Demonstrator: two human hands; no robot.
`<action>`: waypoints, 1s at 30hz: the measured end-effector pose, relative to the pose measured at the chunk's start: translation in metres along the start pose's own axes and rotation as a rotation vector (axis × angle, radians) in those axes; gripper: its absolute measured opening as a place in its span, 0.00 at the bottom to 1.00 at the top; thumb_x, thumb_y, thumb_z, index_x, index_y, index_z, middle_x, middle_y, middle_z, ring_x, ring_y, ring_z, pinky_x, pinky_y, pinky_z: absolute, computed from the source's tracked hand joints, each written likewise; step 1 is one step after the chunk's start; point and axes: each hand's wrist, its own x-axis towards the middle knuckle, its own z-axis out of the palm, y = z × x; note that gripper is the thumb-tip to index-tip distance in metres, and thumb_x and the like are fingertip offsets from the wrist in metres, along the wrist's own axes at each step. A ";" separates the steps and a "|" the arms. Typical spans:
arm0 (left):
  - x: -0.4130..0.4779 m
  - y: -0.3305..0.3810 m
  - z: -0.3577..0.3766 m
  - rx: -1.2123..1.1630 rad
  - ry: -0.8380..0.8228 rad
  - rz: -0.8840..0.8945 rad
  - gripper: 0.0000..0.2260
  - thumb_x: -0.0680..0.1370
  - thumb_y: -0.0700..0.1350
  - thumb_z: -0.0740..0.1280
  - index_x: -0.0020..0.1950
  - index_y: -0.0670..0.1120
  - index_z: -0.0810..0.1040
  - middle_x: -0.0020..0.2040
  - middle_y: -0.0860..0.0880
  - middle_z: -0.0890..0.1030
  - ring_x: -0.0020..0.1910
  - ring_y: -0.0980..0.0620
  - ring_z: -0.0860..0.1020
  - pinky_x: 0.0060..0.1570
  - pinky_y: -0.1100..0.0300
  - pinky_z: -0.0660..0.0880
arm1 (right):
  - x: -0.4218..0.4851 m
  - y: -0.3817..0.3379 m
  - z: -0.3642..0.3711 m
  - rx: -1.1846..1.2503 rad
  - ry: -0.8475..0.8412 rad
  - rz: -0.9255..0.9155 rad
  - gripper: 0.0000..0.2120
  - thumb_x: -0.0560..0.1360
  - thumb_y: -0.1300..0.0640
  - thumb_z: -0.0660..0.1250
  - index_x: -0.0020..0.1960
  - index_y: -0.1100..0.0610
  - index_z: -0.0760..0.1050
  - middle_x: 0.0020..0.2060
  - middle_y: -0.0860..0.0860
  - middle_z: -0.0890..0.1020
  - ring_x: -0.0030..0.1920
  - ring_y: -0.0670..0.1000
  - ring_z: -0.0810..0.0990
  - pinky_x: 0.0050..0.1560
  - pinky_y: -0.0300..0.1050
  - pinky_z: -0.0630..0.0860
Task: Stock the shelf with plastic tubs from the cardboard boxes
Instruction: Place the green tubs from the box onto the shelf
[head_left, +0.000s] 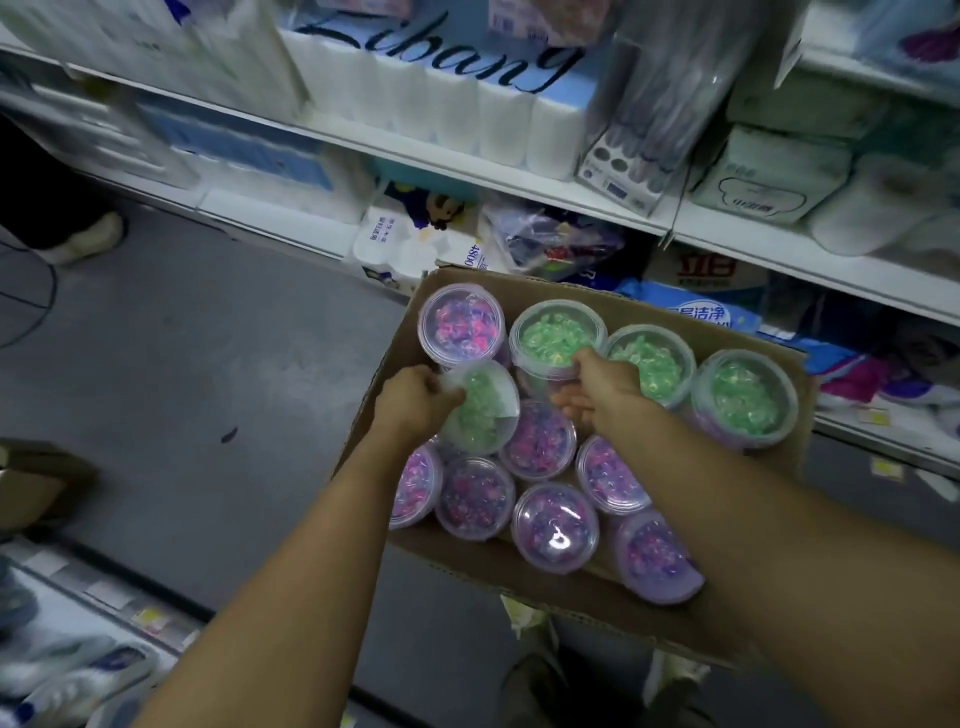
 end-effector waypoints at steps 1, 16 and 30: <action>-0.006 0.002 -0.001 -0.079 0.035 -0.015 0.11 0.73 0.51 0.70 0.44 0.44 0.76 0.39 0.49 0.78 0.39 0.49 0.76 0.35 0.59 0.69 | -0.007 -0.007 -0.007 -0.027 0.001 -0.022 0.14 0.76 0.54 0.61 0.51 0.64 0.77 0.34 0.58 0.84 0.27 0.51 0.80 0.27 0.39 0.73; -0.154 0.137 0.017 -0.823 0.049 -0.031 0.12 0.72 0.48 0.73 0.45 0.39 0.80 0.44 0.41 0.84 0.46 0.40 0.82 0.50 0.42 0.80 | -0.147 -0.075 -0.235 -0.035 -0.057 -0.324 0.14 0.74 0.50 0.63 0.32 0.56 0.70 0.29 0.55 0.80 0.20 0.48 0.73 0.27 0.38 0.63; -0.310 0.364 0.139 -1.034 -0.182 0.104 0.11 0.76 0.47 0.70 0.49 0.40 0.77 0.57 0.36 0.78 0.57 0.37 0.78 0.34 0.50 0.81 | -0.254 -0.067 -0.556 0.143 0.107 -0.538 0.12 0.73 0.52 0.65 0.37 0.60 0.73 0.22 0.55 0.79 0.18 0.49 0.72 0.29 0.39 0.72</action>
